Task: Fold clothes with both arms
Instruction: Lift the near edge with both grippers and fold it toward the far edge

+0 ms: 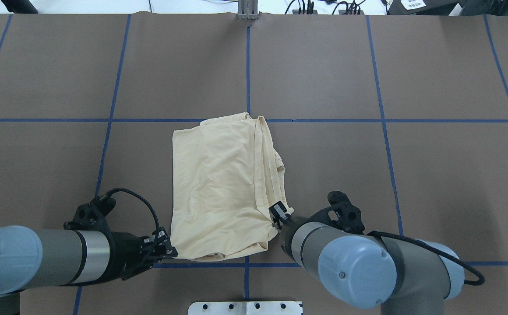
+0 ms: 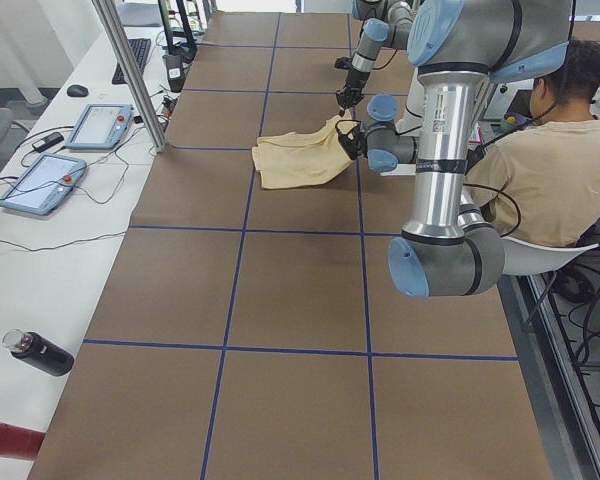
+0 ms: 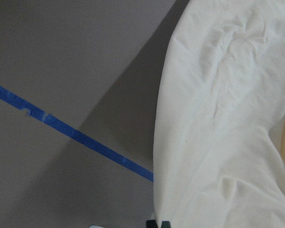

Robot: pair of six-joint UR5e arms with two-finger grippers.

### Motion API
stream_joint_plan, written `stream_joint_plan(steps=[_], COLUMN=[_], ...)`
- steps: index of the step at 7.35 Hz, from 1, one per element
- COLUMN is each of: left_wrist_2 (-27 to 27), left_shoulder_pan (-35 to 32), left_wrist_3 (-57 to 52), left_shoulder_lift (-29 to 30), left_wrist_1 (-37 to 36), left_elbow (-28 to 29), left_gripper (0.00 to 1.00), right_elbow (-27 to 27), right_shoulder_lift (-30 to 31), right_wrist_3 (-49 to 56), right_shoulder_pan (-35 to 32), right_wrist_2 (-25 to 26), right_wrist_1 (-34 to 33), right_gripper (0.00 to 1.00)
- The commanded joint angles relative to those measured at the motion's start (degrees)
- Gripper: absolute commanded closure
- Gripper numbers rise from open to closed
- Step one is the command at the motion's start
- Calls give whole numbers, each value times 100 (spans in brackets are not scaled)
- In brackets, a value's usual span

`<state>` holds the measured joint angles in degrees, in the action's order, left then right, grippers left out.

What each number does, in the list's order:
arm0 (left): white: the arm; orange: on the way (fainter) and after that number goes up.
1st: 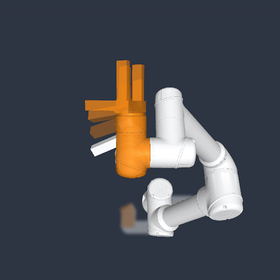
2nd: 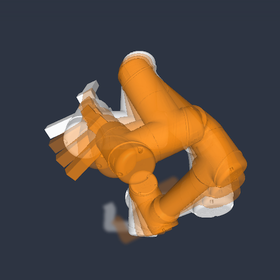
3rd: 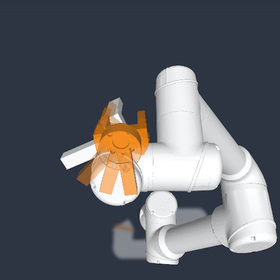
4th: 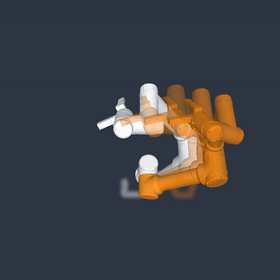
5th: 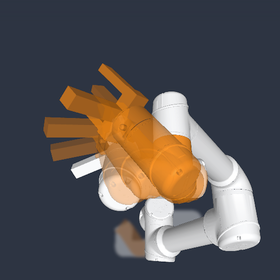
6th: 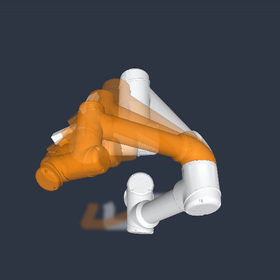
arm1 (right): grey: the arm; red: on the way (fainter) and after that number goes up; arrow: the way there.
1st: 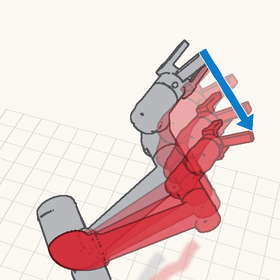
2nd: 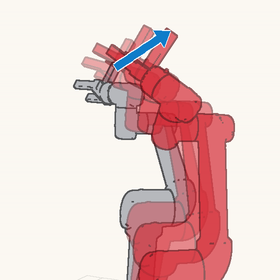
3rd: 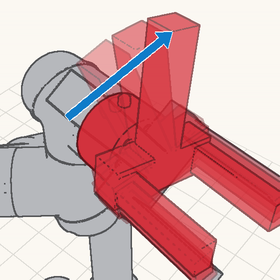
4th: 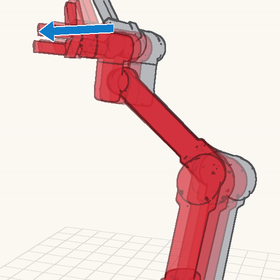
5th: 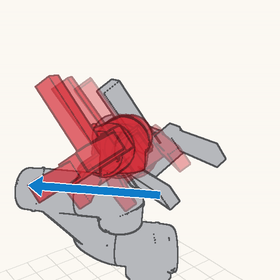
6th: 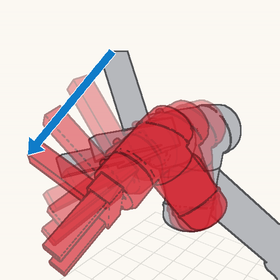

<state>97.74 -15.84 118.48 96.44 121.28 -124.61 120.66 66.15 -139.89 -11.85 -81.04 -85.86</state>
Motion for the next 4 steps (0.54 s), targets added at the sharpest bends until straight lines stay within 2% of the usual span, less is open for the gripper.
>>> stream_joint_plan(steps=[1,2,4], left_wrist_2=[341,359,360], left_shoulder_pan=[-988,-1200,-1587], left_wrist_3=[-728,-773,-1203], left_shoulder_lift=[714,1075,1315], left_wrist_1=[-523,-579,-527], left_elbow=[416,933,1490], left_gripper=[100,100,100], right_elbow=[-714,-1216,-2436], right_shoulder_lift=[-678,-970,-1533], right_wrist_3=[101,267,445], right_shoulder_pan=[-1061,-1326,-1758], right_wrist_2=[-866,-992,-1431], right_wrist_1=[26,43,681], right_gripper=[100,100,100])
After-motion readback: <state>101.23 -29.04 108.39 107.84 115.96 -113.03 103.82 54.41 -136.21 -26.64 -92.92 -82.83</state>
